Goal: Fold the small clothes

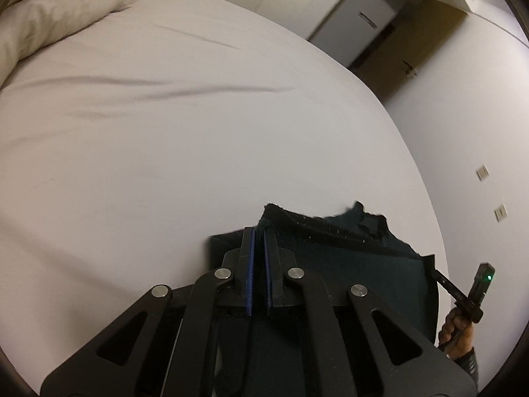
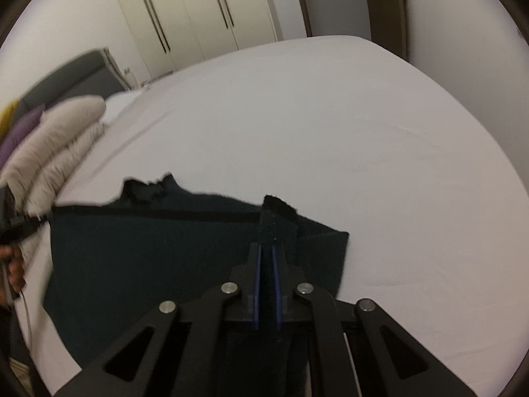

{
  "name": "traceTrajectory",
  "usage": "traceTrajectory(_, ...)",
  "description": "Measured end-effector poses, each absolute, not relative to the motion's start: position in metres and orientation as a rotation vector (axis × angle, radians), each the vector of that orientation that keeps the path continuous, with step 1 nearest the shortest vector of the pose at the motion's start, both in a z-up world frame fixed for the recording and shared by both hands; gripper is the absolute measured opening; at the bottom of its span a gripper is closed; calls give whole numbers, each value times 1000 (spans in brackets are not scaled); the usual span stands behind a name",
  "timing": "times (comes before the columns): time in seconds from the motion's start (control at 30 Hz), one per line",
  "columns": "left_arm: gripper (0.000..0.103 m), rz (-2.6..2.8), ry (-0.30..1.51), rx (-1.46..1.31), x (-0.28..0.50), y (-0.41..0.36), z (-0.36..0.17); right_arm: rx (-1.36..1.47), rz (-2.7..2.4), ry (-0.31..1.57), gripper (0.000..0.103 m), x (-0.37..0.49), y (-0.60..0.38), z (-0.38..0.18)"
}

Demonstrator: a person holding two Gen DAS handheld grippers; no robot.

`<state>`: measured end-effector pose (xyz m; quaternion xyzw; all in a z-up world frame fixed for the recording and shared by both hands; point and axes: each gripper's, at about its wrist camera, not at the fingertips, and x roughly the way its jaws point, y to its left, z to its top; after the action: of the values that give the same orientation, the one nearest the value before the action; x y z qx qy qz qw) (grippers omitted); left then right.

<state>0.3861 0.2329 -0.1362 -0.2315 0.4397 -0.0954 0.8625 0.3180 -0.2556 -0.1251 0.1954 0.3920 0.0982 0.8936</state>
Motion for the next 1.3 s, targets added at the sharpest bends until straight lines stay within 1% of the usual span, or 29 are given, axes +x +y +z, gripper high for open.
traceTrajectory(0.13,5,-168,1033,-379,412,211,-164,438,110,874,8,334,-264,-149)
traceTrajectory(0.2,6,-159,1071,-385,417,205,-176,488,101,892,8,333,-273,-155)
traceTrajectory(0.23,7,-159,1070,-391,415,204,-176,496,98,880,13,331,-276,-153)
traceTrajectory(0.27,8,-160,1056,-391,411,205,-173,494,93,868,20,327,-278,-150)
traceTrajectory(0.3,14,-153,1043,-391,408,208,-170,487,86,854,23,323,-279,-147)
traceTrajectory(0.33,22,-147,1041,-396,406,211,-167,479,78,846,25,318,-281,-145)
traceTrajectory(0.37,26,-146,1039,-406,405,216,-165,476,75,841,25,314,-282,-144)
traceTrajectory(0.43,41,-118,1003,-416,400,230,-154,486,83,832,25,306,-283,-144)
traceTrajectory(0.47,60,-92,978,-405,396,237,-146,491,93,832,25,305,-283,-145)
traceTrajectory(0.5,70,-68,954,-398,396,242,-140,487,107,839,25,303,-281,-146)
traceTrajectory(0.67,71,-104,877,-477,384,259,-121,414,111,883,26,315,-267,-149)
traceTrajectory(0.77,71,-163,904,-394,381,235,-124,403,129,897,25,324,-260,-150)
traceTrajectory(0.8,71,-173,925,-368,380,225,-128,381,129,904,21,326,-256,-150)
traceTrajectory(0.83,71,-184,944,-350,379,217,-132,352,123,905,8,328,-251,-149)
traceTrajectory(0.97,71,-222,1010,-329,359,199,-156,314,85,901,7,328,-250,-148)
traceTrajectory(1.17,71,-272,1045,-304,299,198,-174,393,81,887,7,325,-260,-154)
traceTrajectory(1.2,68,-278,1039,-293,289,199,-173,393,80,885,7,324,-259,-154)
traceTrajectory(1.23,57,-289,1041,-293,280,200,-175,393,80,884,7,324,-258,-153)
traceTrajectory(1.3,49,-286,1057,-279,268,201,-178,388,77,884,7,324,-257,-151)
